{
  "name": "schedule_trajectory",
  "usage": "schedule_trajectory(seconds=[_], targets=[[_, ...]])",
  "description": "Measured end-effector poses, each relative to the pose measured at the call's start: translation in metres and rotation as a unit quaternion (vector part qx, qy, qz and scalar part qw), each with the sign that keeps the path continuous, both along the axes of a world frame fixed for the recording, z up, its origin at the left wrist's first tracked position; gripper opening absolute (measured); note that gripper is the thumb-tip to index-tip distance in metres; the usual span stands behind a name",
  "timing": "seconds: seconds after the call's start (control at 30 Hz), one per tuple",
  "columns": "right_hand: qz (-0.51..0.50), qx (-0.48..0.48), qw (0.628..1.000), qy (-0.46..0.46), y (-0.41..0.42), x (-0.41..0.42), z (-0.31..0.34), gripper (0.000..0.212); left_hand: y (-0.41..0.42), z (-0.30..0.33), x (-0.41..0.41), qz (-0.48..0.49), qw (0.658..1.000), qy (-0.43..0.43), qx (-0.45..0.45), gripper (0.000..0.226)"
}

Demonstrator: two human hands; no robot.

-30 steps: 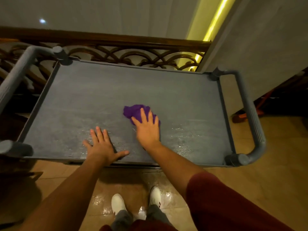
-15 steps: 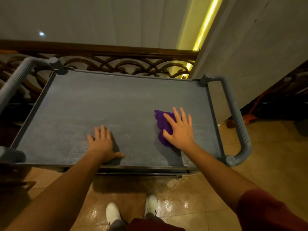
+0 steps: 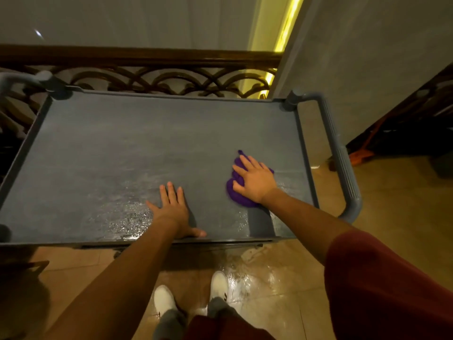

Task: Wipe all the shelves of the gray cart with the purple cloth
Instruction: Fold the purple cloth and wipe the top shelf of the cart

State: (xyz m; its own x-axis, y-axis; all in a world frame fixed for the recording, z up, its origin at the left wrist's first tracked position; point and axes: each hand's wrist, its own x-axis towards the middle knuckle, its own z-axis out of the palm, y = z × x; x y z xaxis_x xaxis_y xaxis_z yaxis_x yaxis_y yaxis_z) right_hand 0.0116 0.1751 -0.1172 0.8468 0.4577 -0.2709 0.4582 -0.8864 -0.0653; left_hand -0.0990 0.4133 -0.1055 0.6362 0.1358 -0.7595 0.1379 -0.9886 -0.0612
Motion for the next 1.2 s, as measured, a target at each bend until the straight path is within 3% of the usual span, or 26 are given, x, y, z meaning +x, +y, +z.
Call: schedule_trajectory(seconds=[0.17, 0.33, 0.47, 0.63, 0.73, 0.83, 0.9, 0.97, 1.07, 1.13, 1.2], targets=[[-0.200, -0.056, 0.978, -0.007, -0.043, -0.035, 0.005, 0.066, 0.000, 0.001, -0.001, 0.005, 1.000, 0.003, 0.000, 0.163], [-0.412, -0.014, 0.911, 0.005, -0.051, -0.091, 0.007, 0.077, 0.005, 0.000, -0.007, -0.013, 1.000, -0.020, -0.015, 0.163], [-0.495, -0.008, 0.868, 0.037, -0.015, -0.116, 0.007, 0.091, 0.006, 0.004, -0.009, -0.020, 0.999, -0.032, -0.021, 0.162], [-0.496, -0.004, 0.866, 0.065, 0.038, -0.127, 0.018, 0.101, 0.005, 0.002, -0.008, -0.008, 0.999, -0.043, -0.028, 0.161], [-0.422, 0.014, 0.906, 0.042, 0.085, -0.134, 0.020, 0.082, 0.010, -0.003, -0.013, -0.004, 0.996, -0.074, -0.049, 0.158], [-0.342, 0.066, 0.937, 0.018, 0.128, -0.145, 0.019, 0.063, 0.033, -0.007, -0.018, 0.018, 0.982, -0.112, -0.150, 0.150], [-0.329, 0.125, 0.936, 0.020, 0.139, -0.147, 0.024, 0.056, 0.059, -0.004, -0.017, 0.053, 0.963, -0.111, -0.239, 0.141], [-0.361, 0.244, 0.896, 0.087, 0.138, -0.140, 0.036, 0.049, 0.082, 0.010, -0.016, 0.126, 0.935, -0.098, -0.318, 0.136], [-0.405, 0.510, 0.720, 0.238, 0.130, -0.135, 0.062, 0.037, 0.093, 0.036, -0.016, 0.215, 0.875, -0.090, -0.424, 0.137], [-0.405, 0.587, 0.656, 0.246, 0.131, -0.135, 0.081, 0.031, 0.090, 0.053, -0.021, 0.243, 0.824, -0.062, -0.508, 0.143], [-0.398, 0.640, 0.609, 0.245, 0.130, -0.132, 0.094, 0.028, 0.078, 0.064, -0.021, 0.272, 0.761, -0.017, -0.588, 0.133]])
